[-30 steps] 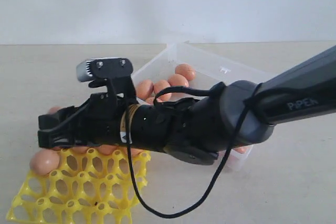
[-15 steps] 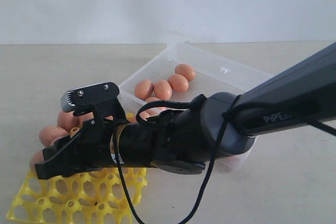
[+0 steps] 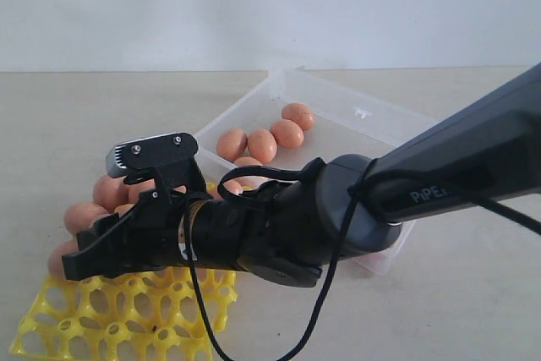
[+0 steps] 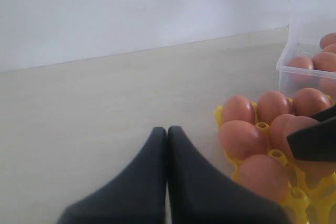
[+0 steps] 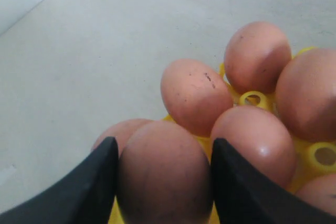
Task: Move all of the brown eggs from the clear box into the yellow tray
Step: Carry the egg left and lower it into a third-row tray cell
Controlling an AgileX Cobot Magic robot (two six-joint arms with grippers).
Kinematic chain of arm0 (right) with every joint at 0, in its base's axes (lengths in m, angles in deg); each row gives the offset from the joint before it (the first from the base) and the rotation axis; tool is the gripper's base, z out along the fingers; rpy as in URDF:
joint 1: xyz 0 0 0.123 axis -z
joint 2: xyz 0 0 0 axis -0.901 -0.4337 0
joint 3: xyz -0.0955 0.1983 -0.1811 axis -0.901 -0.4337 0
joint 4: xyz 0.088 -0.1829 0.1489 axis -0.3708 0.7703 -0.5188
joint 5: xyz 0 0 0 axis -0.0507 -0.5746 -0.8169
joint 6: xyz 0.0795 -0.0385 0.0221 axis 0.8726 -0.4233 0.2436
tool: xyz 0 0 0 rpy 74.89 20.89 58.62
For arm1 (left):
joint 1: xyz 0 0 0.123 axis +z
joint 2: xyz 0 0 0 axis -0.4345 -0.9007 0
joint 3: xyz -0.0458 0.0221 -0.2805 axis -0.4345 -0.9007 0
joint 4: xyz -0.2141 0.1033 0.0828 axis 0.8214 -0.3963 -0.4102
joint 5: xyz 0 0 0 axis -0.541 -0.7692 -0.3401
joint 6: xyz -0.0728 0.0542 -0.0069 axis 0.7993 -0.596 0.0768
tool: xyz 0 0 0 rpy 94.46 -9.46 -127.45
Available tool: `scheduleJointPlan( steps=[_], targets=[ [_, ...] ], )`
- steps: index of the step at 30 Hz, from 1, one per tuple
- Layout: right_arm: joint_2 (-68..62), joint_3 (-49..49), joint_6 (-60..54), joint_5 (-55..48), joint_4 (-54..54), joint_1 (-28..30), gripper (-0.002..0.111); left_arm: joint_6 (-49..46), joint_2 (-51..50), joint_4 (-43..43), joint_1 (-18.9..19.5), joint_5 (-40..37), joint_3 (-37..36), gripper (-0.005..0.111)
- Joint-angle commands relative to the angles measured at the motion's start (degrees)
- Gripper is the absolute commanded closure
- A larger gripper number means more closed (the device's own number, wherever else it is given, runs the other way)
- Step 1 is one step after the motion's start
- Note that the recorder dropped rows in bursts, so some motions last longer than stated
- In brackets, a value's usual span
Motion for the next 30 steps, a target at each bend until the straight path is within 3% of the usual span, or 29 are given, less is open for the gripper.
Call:
scheduleJointPlan(
  steps=[1,15,18,22,25,30],
  targets=[
    [-0.4,-0.1,0.9,-0.7,-0.7,0.0,0.109,-0.3,0.1,0.0,-0.5,0.4,-0.2,0.111],
    [-0.4,-0.1,-7.1,0.7,4.4,-0.1,0.107,-0.3,0.1,0.0,-0.5,0.4,-0.2,0.111],
    [-0.4,-0.1,-7.5,0.5,4.4,-0.1,0.097,-0.3,0.1,0.0,-0.5,0.4,-0.2,0.111],
    [-0.4,-0.1,-8.0,0.8,4.4,-0.1,0.070,-0.3,0.1,0.0,-0.5,0.4,-0.2,0.111],
    [-0.4,-0.1,-8.0,1.2,4.4,-0.1,0.057,-0.3,0.1,0.0,-0.5,0.4,-0.2,0.111],
    [-0.4,-0.1,-8.0,1.2,4.3,-0.1,0.051,-0.3,0.1,0.0,-0.5,0.4,-0.2,0.111]
  ],
)
